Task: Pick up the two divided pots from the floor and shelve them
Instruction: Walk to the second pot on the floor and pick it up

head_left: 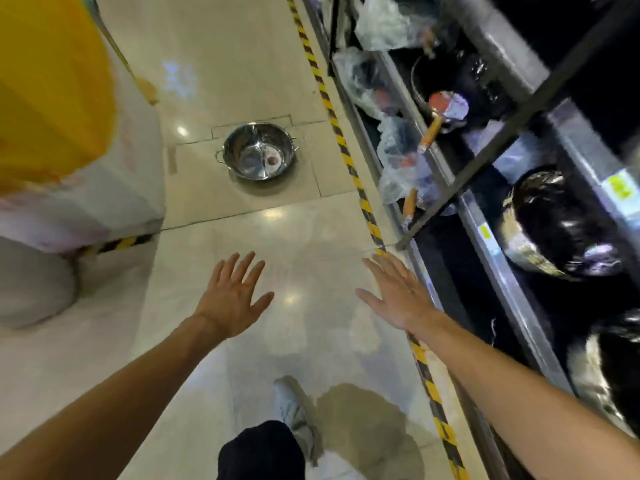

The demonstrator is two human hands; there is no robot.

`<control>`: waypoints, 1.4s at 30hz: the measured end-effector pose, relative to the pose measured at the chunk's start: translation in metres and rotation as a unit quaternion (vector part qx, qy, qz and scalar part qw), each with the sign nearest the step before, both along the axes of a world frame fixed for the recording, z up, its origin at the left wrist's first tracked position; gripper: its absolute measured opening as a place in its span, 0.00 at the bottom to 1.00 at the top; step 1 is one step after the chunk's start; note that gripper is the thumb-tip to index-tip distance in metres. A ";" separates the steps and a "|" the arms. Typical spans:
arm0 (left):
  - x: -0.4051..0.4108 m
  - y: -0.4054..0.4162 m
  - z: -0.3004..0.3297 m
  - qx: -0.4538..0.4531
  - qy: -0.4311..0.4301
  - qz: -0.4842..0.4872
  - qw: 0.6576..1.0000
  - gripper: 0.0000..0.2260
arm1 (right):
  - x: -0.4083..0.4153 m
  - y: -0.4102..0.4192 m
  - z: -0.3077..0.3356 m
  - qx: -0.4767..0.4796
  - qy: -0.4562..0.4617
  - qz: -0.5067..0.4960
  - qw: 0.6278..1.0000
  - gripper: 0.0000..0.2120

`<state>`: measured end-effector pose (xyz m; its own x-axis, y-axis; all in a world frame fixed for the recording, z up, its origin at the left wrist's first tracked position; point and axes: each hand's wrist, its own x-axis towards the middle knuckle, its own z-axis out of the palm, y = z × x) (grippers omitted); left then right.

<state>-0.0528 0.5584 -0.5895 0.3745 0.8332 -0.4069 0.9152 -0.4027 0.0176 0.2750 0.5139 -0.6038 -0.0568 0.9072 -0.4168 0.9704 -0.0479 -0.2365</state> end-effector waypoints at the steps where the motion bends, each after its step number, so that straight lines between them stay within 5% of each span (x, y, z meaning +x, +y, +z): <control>1: -0.015 0.001 0.028 0.001 -0.012 0.015 1.000 0.41 | -0.012 0.007 0.028 -0.004 0.001 0.001 1.000 0.35; 7: -0.095 -0.002 0.165 0.023 -0.064 0.091 0.994 0.40 | -0.069 0.035 0.168 0.005 0.030 -0.006 1.000 0.34; 14: -0.143 0.022 0.215 0.057 -0.071 0.125 0.988 0.40 | -0.087 0.068 0.235 0.033 0.062 0.020 0.997 0.35; 24: -0.141 0.145 0.211 0.061 -0.054 0.146 0.986 0.34 | -0.074 0.194 0.227 0.044 0.052 0.012 0.998 0.35; 35: -0.123 0.364 0.194 0.026 -0.032 0.186 0.982 0.39 | -0.058 0.428 0.198 -0.002 0.088 -0.004 0.996 0.35; 42: -0.129 0.482 0.171 -0.009 -0.012 0.172 0.985 0.33 | -0.069 0.551 0.185 -0.025 0.084 -0.010 0.996 0.35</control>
